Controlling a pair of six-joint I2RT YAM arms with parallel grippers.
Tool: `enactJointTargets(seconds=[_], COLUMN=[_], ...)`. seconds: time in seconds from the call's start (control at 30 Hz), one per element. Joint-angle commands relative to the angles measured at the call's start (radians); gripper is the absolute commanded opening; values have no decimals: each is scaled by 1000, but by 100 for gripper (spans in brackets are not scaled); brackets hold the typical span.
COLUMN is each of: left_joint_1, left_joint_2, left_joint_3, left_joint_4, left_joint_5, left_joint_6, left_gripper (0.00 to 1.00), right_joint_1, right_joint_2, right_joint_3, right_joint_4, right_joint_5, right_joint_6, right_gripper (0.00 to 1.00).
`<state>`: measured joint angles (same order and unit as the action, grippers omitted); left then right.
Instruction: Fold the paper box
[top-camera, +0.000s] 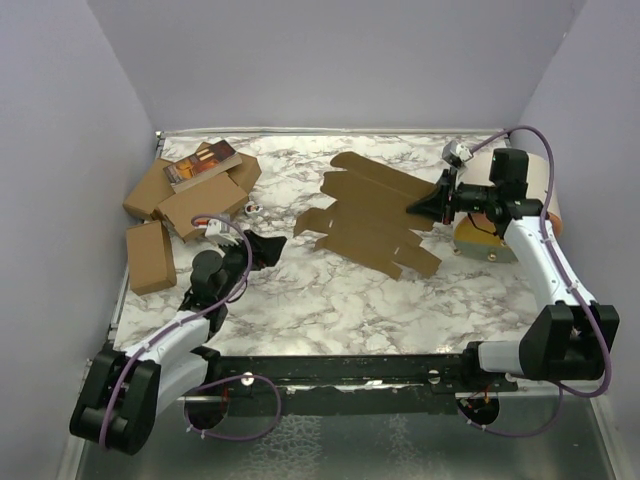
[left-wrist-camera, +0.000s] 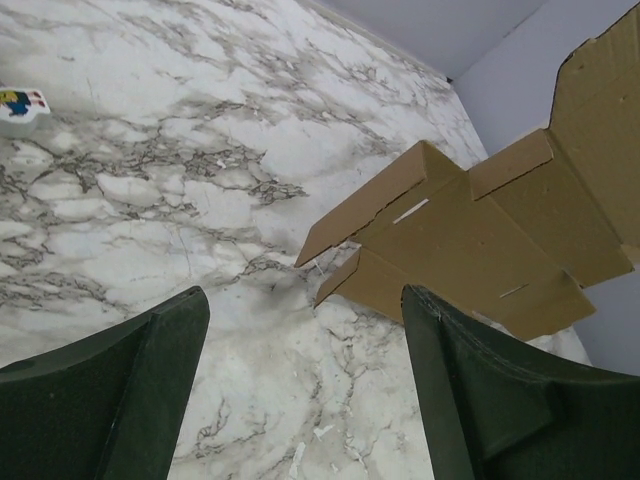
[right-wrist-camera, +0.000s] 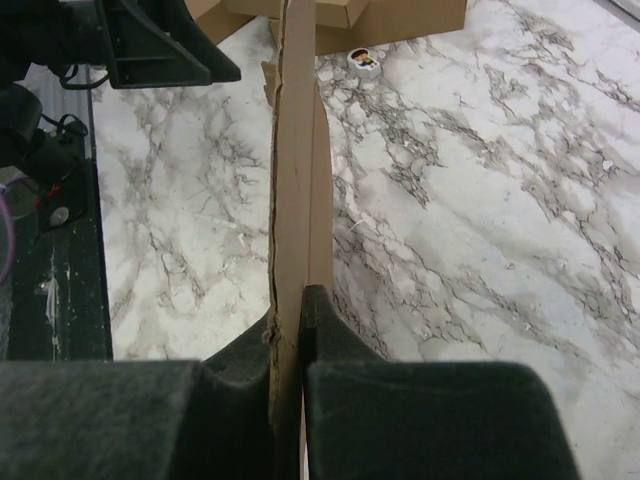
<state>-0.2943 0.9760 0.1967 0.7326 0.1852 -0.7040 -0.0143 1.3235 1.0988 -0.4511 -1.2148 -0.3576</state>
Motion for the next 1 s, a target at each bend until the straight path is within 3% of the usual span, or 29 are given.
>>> enactJointTargets(seconds=[0.0,0.63,0.97], left_joint_1=[4,-30,-80], left_joint_2=[32,267,246], left_joint_3=[-46,-102,-164], left_joint_4=[151,446,415], left_joint_5=[19,165,134], left_joint_6=[-95,-269,-209], left_gripper=[81,77,76], right_joint_1=[-7,-35,-44], right_joint_2=[-12,-31,-29], right_joint_3=[-22,-142,-166], right_joint_4=[80,277,324], right_joint_5=[46,-20,-2], right_joint_6=[40,225,270], right_gripper=[1,1,1])
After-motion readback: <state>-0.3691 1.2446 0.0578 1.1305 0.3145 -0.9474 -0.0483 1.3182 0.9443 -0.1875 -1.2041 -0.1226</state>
